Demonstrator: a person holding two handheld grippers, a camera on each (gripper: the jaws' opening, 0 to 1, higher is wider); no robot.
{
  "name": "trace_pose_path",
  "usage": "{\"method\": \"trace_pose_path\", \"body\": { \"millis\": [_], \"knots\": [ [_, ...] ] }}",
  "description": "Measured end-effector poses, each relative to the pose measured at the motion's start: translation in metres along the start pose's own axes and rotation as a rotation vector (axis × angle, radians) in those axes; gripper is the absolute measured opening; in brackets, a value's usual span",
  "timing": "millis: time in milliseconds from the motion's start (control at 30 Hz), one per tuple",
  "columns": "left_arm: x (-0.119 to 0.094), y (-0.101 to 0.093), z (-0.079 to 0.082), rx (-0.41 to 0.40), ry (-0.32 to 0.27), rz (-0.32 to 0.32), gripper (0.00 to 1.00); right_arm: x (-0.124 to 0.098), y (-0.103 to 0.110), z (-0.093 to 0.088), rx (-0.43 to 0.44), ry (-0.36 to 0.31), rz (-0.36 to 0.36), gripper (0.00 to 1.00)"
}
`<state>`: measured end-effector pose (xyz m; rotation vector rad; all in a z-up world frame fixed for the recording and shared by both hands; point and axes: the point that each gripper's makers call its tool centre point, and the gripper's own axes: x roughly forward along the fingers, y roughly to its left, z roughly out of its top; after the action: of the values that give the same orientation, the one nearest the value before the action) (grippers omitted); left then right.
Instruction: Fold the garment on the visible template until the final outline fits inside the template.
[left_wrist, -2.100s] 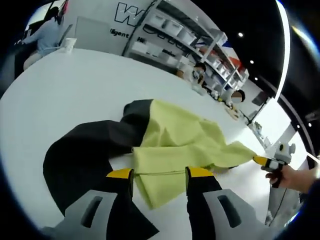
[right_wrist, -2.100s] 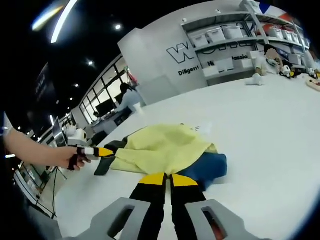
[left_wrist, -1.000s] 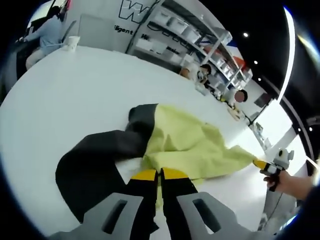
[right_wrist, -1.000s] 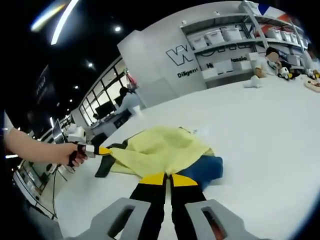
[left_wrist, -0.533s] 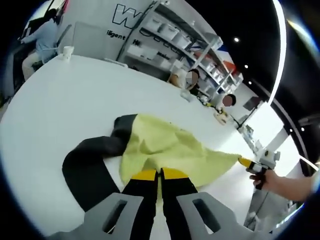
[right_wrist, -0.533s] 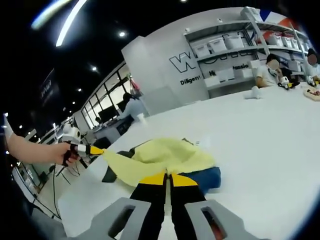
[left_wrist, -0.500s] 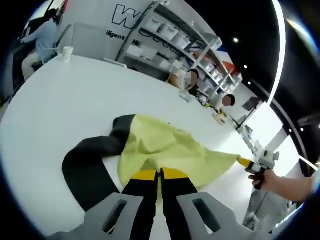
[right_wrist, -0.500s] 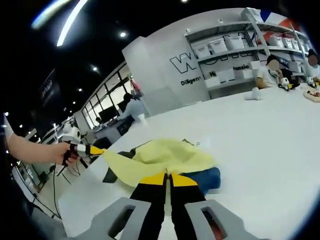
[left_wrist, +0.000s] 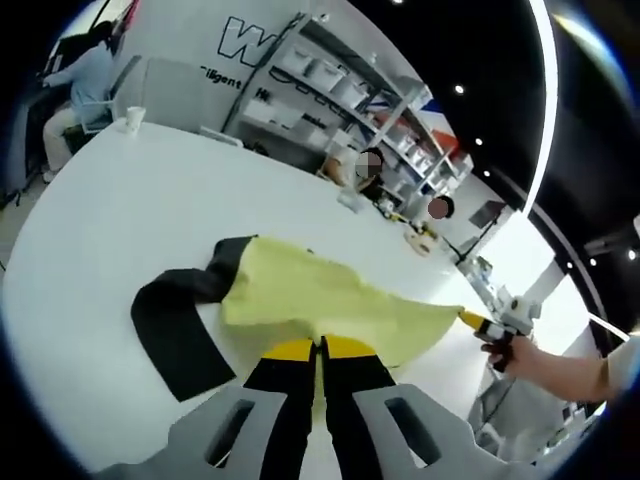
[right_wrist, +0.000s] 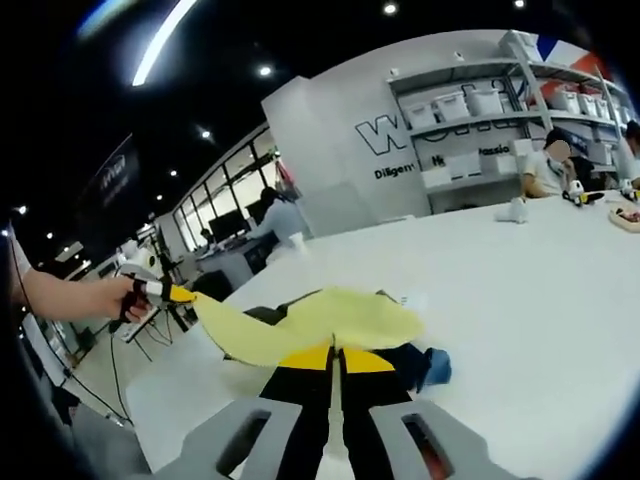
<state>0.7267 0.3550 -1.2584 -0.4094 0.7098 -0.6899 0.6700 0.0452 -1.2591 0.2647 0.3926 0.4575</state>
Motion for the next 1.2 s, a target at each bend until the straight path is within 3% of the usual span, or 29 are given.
{"method": "trace_pose_path", "body": {
  "millis": [233, 433, 733, 933, 1200],
  "knots": [
    [-0.028, 0.0, -0.042, -0.02, 0.019, 0.008, 0.0, -0.021, 0.011, -0.02, -0.036, 0.052, 0.021, 0.0],
    [-0.041, 0.007, -0.081, -0.042, 0.052, 0.011, 0.0, -0.035, 0.023, -0.054, -0.042, 0.117, 0.045, 0.0],
    [-0.058, 0.008, -0.125, -0.037, 0.086, 0.029, 0.0, -0.053, 0.036, -0.098, -0.039, 0.198, 0.063, 0.0],
    [-0.069, 0.014, -0.157, -0.025, 0.117, 0.054, 0.0, -0.066, 0.029, -0.142, -0.037, 0.282, 0.07, 0.0],
    [-0.078, 0.016, -0.198, -0.028, 0.161, 0.07, 0.0, -0.078, 0.032, -0.173, -0.038, 0.344, 0.075, 0.0]
  ]
}}
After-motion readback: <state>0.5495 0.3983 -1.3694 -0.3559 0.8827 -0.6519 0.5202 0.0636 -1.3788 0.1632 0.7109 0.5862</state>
